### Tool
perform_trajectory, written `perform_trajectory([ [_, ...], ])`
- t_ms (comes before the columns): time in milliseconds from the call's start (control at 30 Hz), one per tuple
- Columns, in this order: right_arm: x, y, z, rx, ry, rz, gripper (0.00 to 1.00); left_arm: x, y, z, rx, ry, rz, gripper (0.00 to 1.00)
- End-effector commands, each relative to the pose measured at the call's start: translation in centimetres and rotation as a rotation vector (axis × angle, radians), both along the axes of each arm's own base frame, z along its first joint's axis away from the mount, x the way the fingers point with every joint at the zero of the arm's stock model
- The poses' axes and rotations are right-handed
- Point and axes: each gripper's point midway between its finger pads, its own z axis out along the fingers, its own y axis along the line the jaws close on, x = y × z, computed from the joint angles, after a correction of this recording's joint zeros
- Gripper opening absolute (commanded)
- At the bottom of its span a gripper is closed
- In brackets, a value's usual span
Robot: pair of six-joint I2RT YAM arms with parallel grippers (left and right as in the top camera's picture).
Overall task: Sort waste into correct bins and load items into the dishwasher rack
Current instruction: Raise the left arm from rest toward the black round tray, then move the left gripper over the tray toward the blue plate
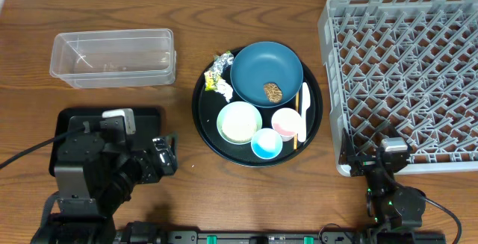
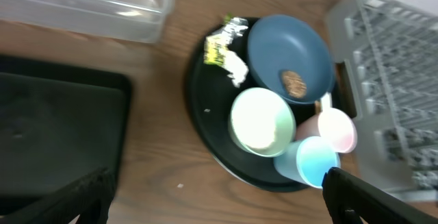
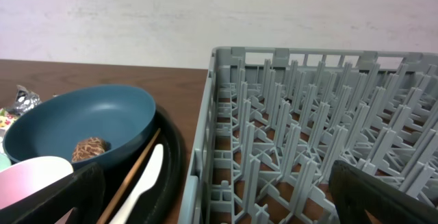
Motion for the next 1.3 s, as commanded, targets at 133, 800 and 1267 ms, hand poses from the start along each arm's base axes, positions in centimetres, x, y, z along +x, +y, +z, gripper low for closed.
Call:
perform_trajectory([
  [133, 0.0, 0.0, -0.2, -0.011, 0.005, -0.002, 0.99, 0.8, 3.3, 0.8, 0.14, -0.045, 0.154, 0.98],
  [800, 0.0, 0.0, -0.2, -0.011, 0.005, -0.002, 0.99, 1.2, -2.1, -2.7, -0.073, 0.147, -0.068, 0.98],
  [1267, 0.0, 0.0, -0.2, -0.011, 0.005, -0.002, 0.99, 2.5, -6.9, -7.5, 0.075, 0.318, -0.335, 0.9],
])
